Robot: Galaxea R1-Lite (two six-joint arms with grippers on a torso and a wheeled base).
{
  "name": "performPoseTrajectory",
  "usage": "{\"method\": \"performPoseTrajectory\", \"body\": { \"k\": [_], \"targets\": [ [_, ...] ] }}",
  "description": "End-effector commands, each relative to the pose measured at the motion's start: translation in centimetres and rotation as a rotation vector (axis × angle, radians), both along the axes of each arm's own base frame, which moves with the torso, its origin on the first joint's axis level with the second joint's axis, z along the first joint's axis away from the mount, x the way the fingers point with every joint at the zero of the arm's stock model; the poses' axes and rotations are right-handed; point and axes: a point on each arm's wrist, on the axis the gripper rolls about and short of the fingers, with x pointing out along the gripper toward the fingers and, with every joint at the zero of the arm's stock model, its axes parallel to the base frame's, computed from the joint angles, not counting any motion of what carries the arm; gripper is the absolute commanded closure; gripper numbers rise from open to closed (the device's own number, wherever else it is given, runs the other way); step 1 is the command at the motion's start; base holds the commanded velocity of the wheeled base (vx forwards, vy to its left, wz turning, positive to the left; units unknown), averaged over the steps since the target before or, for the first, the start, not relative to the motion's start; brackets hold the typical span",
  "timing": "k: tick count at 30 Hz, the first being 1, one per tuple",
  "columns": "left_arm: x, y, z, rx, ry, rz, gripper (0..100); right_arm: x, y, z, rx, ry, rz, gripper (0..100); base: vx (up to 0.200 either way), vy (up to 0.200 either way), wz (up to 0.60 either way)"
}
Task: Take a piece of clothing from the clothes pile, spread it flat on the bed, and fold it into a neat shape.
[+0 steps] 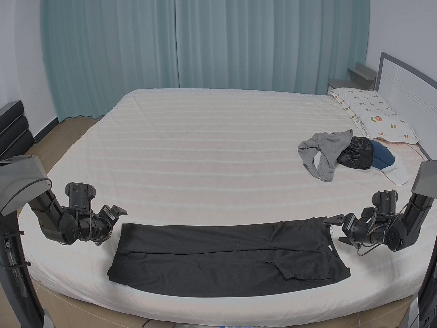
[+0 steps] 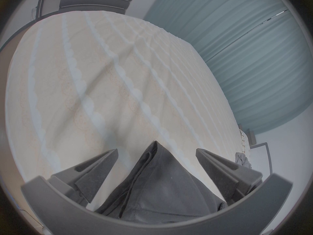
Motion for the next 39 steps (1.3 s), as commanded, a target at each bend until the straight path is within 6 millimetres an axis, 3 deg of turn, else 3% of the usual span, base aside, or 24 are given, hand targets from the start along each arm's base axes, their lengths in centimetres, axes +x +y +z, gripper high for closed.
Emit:
{"method": "performPoseTrajectory", "body": {
  "k": [1,10,18,26,39],
  "targets": [
    [-0.4,-0.4,0.9,-0.004,-0.019,-0.023,0,0.1,-0.1,0.0,0.003,-0.004,-0.005,0,-0.200,0.000,0.00],
    [-0.6,-0.8,0.5,-0.007,-0.048,-0.223,0,0.2,0.0,-0.1,0.004,0.001,-0.001,0,-0.022,0.000,0.00],
    [0.1,-1.0,-3.0,0.093,-0.084,-0.345,0,0.2,0.1,-0.1,0.012,0.002,0.013,0,0.000,0.000,0.00],
    [-0.9,-1.0,-4.2,0.167,-0.146,-0.395,0,0.1,0.4,-0.4,0.014,0.010,0.021,0,0.000,0.000,0.00],
    [-1.1,-1.0,-4.2,0.189,-0.151,-0.403,0,0.1,0.4,-0.3,0.022,0.009,0.031,0,0.000,0.000,0.00]
  ]
}}
